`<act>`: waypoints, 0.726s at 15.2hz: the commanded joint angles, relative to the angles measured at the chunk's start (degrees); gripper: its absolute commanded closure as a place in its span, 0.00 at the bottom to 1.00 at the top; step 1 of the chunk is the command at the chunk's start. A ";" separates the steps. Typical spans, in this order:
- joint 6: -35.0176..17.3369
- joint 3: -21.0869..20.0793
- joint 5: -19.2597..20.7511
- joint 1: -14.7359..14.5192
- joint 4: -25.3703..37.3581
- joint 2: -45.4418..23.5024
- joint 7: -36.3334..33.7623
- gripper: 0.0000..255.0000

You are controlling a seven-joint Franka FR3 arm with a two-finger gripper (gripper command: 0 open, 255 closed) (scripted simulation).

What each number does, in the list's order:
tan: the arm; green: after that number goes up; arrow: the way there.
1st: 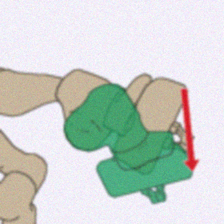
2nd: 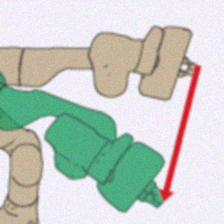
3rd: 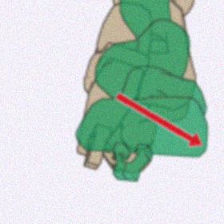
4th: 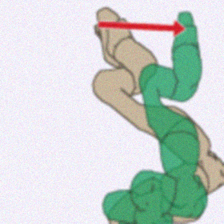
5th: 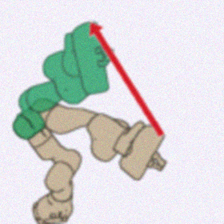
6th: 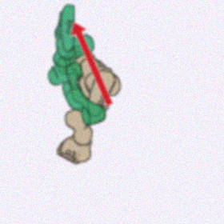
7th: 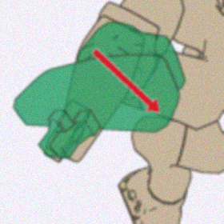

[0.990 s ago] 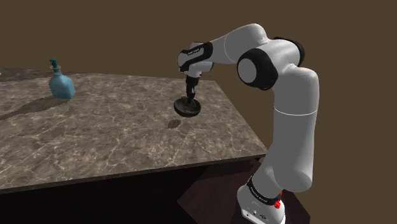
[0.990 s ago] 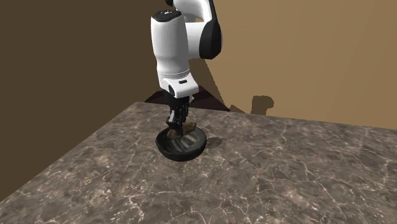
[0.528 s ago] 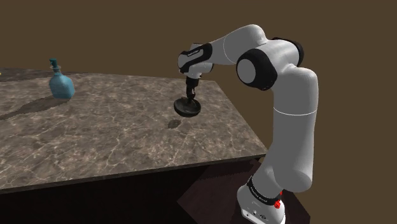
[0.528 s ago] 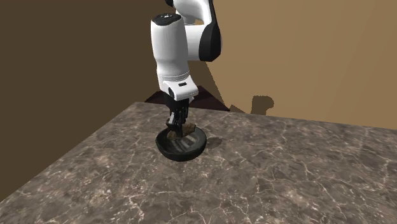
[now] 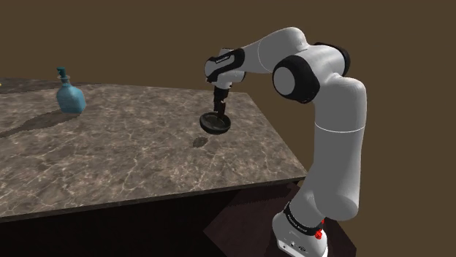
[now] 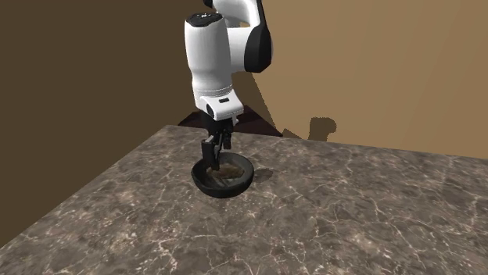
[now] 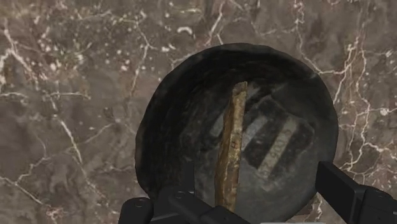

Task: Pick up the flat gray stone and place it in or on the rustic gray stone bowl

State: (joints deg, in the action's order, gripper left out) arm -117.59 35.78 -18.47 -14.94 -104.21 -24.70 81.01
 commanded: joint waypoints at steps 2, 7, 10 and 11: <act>4.04 0.79 1.45 -0.18 2.73 1.66 -0.96 0.00; 5.36 1.01 1.86 -0.20 3.68 2.12 -1.23 0.00; 5.36 1.00 1.85 -0.20 3.68 2.12 -1.23 0.00; 5.34 1.00 1.85 -0.20 3.67 2.12 -1.23 0.00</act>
